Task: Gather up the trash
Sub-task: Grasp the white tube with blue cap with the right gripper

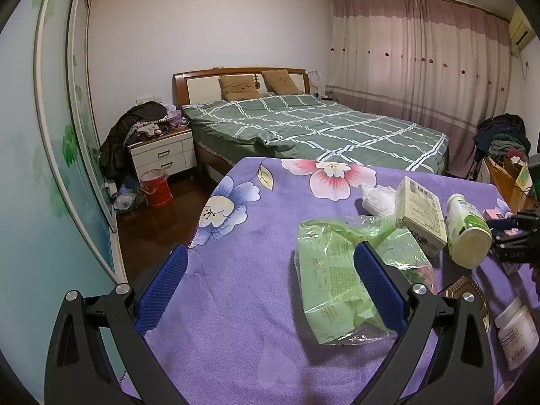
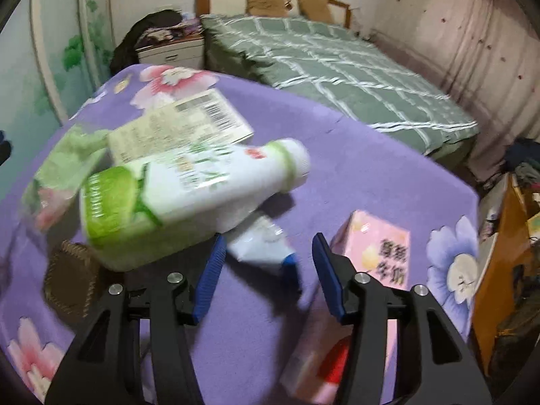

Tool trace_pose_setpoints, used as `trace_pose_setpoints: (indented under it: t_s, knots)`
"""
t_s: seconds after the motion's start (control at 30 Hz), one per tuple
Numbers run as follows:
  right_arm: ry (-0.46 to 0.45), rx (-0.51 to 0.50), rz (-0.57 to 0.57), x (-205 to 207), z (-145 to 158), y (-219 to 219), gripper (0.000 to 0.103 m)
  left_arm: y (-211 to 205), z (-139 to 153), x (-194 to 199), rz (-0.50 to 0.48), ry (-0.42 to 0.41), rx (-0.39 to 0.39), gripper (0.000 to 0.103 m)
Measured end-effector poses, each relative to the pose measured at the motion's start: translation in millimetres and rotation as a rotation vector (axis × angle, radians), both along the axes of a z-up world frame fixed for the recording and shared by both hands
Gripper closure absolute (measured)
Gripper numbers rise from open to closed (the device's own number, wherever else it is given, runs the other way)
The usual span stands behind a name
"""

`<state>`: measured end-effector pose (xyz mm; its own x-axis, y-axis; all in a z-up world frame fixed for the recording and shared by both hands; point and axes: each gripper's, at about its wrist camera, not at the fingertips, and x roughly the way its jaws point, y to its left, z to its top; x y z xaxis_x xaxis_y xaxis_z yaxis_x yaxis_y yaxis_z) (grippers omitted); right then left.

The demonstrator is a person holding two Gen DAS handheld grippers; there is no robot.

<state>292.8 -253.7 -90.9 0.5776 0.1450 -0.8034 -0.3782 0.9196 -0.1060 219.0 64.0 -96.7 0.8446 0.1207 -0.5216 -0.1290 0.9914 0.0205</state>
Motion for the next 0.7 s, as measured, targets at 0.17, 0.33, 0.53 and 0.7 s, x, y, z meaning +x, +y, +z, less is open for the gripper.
trace_pose_setpoints:
  t_s: [0.17,0.33,0.53,0.7]
  knots:
    - [0.03,-0.041,0.032,-1.2,-10.2,9.8,0.052,0.2,-0.2,0.9,0.005,0.004,-0.003,0.006]
    - [0.055,0.025,0.003,-15.6,-6.6,5.6,0.072,1.9,0.2,1.9,0.004,0.006,-0.007,0.006]
    - [0.055,0.075,-0.035,-52.5,-0.5,-3.1,0.085,1.6,0.0,1.2,0.004,0.006,-0.008,0.006]
    - [0.043,0.148,-0.108,-91.2,9.4,-25.9,0.086,1.4,0.2,1.1,0.004,0.007,-0.006,0.006]
